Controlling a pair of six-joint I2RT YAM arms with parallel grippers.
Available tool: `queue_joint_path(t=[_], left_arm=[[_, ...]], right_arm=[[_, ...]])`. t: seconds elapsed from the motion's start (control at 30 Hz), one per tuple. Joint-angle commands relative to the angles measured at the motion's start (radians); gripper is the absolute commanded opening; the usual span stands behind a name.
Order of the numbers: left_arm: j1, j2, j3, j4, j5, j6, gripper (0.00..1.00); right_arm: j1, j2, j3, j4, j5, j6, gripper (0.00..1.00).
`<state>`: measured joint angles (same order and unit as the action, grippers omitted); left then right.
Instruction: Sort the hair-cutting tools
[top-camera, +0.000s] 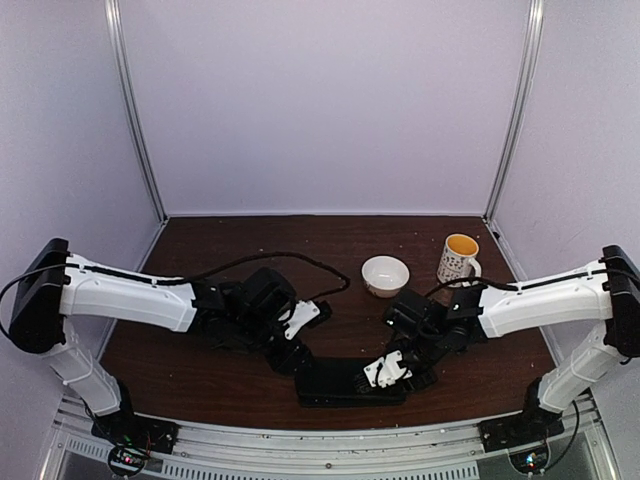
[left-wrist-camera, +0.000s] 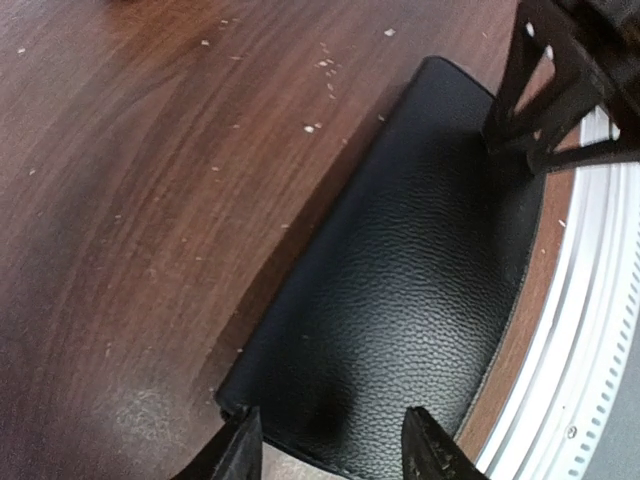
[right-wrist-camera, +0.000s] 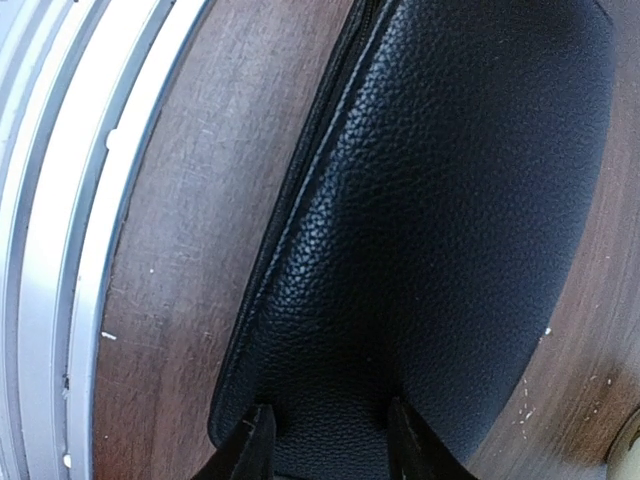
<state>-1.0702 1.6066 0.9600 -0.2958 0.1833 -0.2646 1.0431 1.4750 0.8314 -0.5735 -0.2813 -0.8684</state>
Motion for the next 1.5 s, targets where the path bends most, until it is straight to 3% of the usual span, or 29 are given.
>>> queue_joint_path(t=[0.0, 0.13, 0.4, 0.53, 0.73, 0.93, 1.07, 1.13, 1.17, 1.33, 1.47], left_arm=[[0.012, -0.057, -0.031, 0.089, -0.091, -0.07, 0.51], [0.03, -0.132, -0.072, 0.074, -0.215, -0.075, 0.51], [0.104, -0.262, -0.128, 0.004, -0.264, -0.071, 0.52], [0.105, -0.271, -0.147, -0.025, -0.28, -0.094, 0.52], [0.086, -0.268, -0.195, 0.026, -0.193, -0.059, 0.5], [0.063, -0.133, -0.096, -0.033, -0.197, 0.054, 0.45], [0.05, -0.02, -0.006, -0.104, -0.178, 0.098, 0.42], [0.045, 0.009, 0.008, -0.112, -0.157, 0.105, 0.39], [0.041, 0.019, 0.009, -0.11, -0.144, 0.107, 0.39], [0.03, 0.051, 0.013, -0.128, -0.098, 0.115, 0.34], [0.03, 0.089, -0.011, -0.119, -0.064, 0.098, 0.27]], right_arm=[[0.04, 0.096, 0.02, 0.009, 0.062, 0.009, 0.39], [0.086, 0.187, 0.076, 0.022, 0.132, 0.049, 0.37], [0.084, 0.358, 0.31, -0.012, 0.157, 0.144, 0.36], [0.068, 0.401, 0.401, -0.06, 0.085, 0.197, 0.36], [0.023, 0.162, 0.334, -0.098, -0.05, 0.226, 0.39], [-0.133, -0.113, 0.229, -0.008, -0.108, 0.276, 0.42], [-0.211, -0.293, 0.155, 0.132, -0.011, 0.331, 0.58], [-0.262, -0.295, 0.154, 0.185, 0.048, 0.42, 0.93], [-0.285, -0.275, 0.148, 0.201, 0.054, 0.464, 0.99], [-0.343, -0.117, 0.16, -0.009, -0.253, 0.248, 1.0], [-0.315, -0.035, 0.141, 0.004, -0.221, 0.222, 0.89]])
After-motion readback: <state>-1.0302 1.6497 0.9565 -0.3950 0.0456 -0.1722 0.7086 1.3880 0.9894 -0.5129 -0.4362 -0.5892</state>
